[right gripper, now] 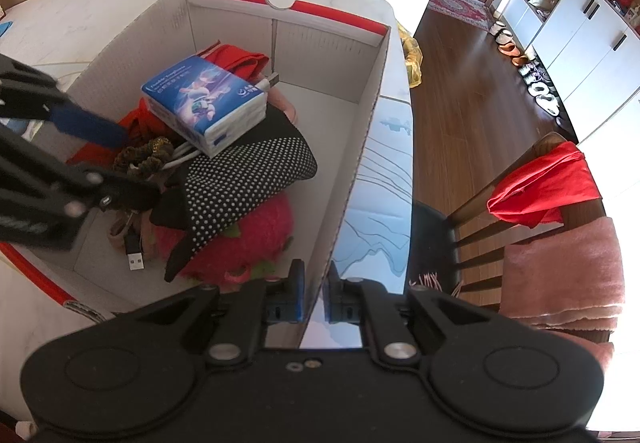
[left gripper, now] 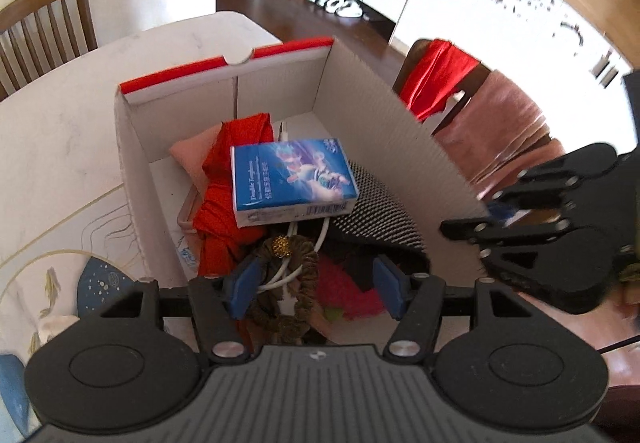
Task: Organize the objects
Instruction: 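Lower the bracelet into the box and open the left gripper, then move the left gripper back to the white tooth plush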
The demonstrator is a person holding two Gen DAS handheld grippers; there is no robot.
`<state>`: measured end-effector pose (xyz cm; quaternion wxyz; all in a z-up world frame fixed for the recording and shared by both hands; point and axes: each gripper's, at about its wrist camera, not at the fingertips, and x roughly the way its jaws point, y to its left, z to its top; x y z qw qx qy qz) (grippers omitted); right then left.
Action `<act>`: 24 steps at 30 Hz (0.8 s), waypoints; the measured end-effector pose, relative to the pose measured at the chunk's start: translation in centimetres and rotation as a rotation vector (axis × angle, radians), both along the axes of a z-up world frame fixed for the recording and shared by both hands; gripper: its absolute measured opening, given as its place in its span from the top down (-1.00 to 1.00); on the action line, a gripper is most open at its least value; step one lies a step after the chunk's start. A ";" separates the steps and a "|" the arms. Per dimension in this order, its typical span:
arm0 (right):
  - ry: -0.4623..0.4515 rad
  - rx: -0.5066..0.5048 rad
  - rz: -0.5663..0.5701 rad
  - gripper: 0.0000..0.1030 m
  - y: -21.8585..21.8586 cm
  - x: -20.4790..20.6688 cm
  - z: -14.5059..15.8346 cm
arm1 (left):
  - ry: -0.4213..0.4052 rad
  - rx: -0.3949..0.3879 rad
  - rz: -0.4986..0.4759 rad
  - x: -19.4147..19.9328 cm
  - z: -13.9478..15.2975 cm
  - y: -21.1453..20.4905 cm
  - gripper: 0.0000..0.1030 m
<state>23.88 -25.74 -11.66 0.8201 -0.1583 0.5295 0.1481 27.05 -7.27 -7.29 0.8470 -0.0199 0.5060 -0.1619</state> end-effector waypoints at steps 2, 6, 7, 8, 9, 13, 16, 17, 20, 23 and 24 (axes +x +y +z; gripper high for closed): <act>0.000 -0.001 0.001 0.83 0.0 0.0 0.0 | -0.014 -0.022 0.010 -0.5 1.0 0.5 -0.19; 0.001 -0.002 0.001 0.83 0.0 0.0 0.0 | -0.055 -0.045 0.019 -1.5 3.0 1.5 -0.19; 0.000 -0.002 0.002 0.82 0.0 0.0 0.0 | -0.065 -0.047 0.024 -1.8 3.5 1.9 -0.22; 0.000 -0.002 0.001 0.82 0.0 0.0 0.0 | -0.073 -0.048 0.030 -2.0 4.0 2.3 -0.26; 0.001 -0.001 0.000 0.82 0.0 0.0 0.0 | -0.084 -0.051 0.039 -2.2 4.4 2.8 -0.35; 0.001 -0.003 0.002 0.82 0.0 0.0 0.0 | -0.117 -0.062 0.092 -3.0 6.1 5.5 -0.52; 0.003 -0.003 0.002 0.82 -0.1 0.0 0.0 | -0.147 -0.037 0.148 -3.4 7.0 7.9 -0.68; 0.003 -0.002 0.002 0.82 0.0 0.0 0.0 | -0.152 -0.027 0.165 -3.5 7.1 8.7 -0.69; 0.003 -0.005 0.004 0.81 0.0 0.0 0.0 | -0.145 -0.003 0.228 -3.5 7.0 11.3 -0.79; 0.004 -0.006 0.005 0.80 0.0 0.0 0.0 | -0.132 0.021 0.267 -3.4 5.9 13.3 -1.00; 0.004 -0.006 0.004 0.80 0.0 0.0 0.0 | -0.118 0.024 0.272 -3.3 5.2 13.9 -1.00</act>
